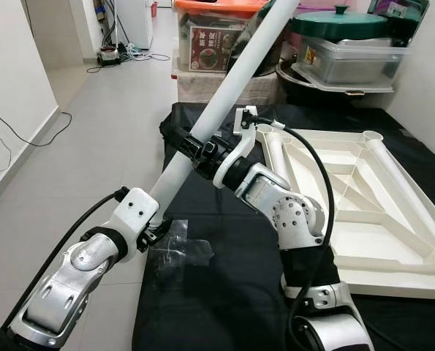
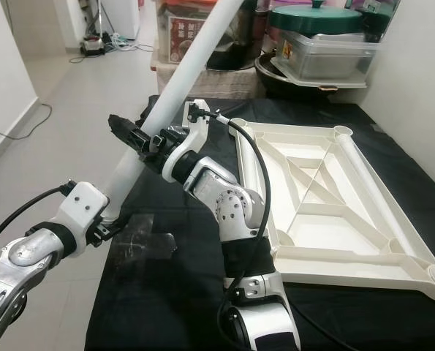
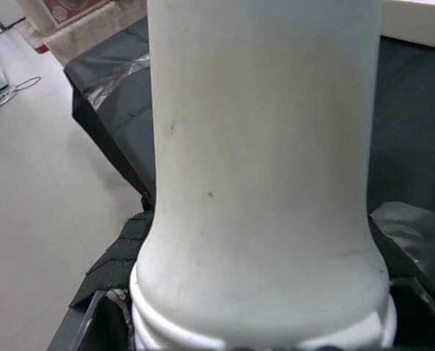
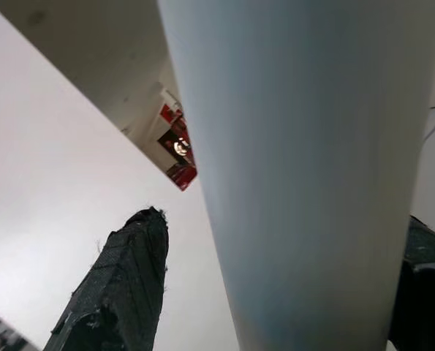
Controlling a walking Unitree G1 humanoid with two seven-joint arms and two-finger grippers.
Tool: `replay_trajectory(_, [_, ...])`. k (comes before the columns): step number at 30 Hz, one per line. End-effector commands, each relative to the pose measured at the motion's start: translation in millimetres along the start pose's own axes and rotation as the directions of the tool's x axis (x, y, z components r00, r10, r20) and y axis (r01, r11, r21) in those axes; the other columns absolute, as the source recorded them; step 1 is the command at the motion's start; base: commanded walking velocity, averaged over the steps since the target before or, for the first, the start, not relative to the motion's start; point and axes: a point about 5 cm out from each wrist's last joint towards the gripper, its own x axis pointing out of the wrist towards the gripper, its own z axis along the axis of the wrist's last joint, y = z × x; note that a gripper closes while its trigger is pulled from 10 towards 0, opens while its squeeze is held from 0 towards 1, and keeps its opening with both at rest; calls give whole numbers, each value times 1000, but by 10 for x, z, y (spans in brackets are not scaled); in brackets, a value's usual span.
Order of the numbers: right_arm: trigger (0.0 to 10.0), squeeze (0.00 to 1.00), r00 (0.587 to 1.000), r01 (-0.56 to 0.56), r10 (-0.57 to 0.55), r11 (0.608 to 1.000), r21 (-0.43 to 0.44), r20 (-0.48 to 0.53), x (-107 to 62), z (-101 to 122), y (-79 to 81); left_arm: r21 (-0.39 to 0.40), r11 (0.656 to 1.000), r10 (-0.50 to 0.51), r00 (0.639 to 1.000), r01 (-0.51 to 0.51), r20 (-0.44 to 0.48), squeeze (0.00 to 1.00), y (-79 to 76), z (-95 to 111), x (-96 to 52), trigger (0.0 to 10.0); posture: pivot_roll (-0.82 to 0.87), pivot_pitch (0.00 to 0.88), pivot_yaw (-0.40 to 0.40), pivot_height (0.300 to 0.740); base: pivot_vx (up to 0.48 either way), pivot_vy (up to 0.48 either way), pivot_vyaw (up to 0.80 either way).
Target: Building children table
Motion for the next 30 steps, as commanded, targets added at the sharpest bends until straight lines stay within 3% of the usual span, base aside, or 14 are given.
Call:
replay_trajectory(1, [6196, 0, 1000, 25, -25, 999, 43, -7, 43, -192, 25, 8, 1000, -13, 1000, 13, 11, 0, -74, 59, 57, 10000, 53, 0, -65, 740, 0, 0, 0])
replay_trajectory(3, [6196, 0, 999, 36, -35, 998, 44, -7, 50, -204, 21, 11, 1000, -12, 1000, 11, 17, 0, -82, 72, 70, 10000, 53, 0, -65, 740, 0, 0, 0])
replay_trajectory(4, [4667, 0, 999, 47, -46, 998, 46, -7, 56, -214, 14, 14, 1000, -13, 1000, 12, 21, 0, -92, 79, 80, 10000, 53, 0, -65, 740, 0, 0, 0])
replay_trajectory(5, [1961, 0, 998, 58, -58, 997, 47, -6, 60, -222, 4, 20, 1000, -20, 999, 19, 25, 0, -109, 81, 88, 10000, 53, 0, -65, 740, 0, 0, 0])
replay_trajectory(6, [1961, 0, 998, 58, -58, 997, 47, -6, 60, -222, 4, 20, 1000, -20, 999, 19, 25, 0, -109, 81, 88, 10000, 53, 0, -65, 740, 0, 0, 0])
replay_trajectory(7, [0, 0, 998, 69, -69, 996, 51, -3, 64, -226, -3, 35, 999, -24, 999, 23, 23, 0, -134, 68, 97, 10000, 53, 0, -68, 740, 0, 0, 0])
replay_trajectory(20, [0, 0, 994, 106, -108, 992, 69, 30, 47, -194, -57, 56, 998, -23, 1000, 23, -1, 0, -196, -6, 91, 10000, 56, 0, -71, 740, 0, 0, 0])
replay_trajectory(21, [0, 0, 993, 110, -113, 991, 74, 33, 48, -197, -58, 51, 998, -22, 1000, 22, -5, 243, -198, -20, 91, 10000, 55, 0, -69, 740, 0, 0, 0])
replay_trajectory(23, [0, 0, 993, 112, -115, 991, 75, 36, 50, -197, -58, 46, 999, -22, 1000, 23, -5, 243, -200, -23, 92, 10000, 55, 0, -69, 740, 0, 0, 0])
replay_trajectory(24, [0, 0, 992, 115, -118, 990, 76, 40, 51, -193, -60, 39, 999, -19, 1000, 19, -5, 1000, -199, -33, 94, 10000, 55, 0, -70, 740, 0, 0, 0])
replay_trajectory(30, [0, 0, 991, 119, -123, 990, 74, 48, 50, -183, -71, 39, 999, -2, 1000, 2, -21, 1000, -177, -80, 99, 10000, 54, 0, -68, 740, 0, 0, 0])
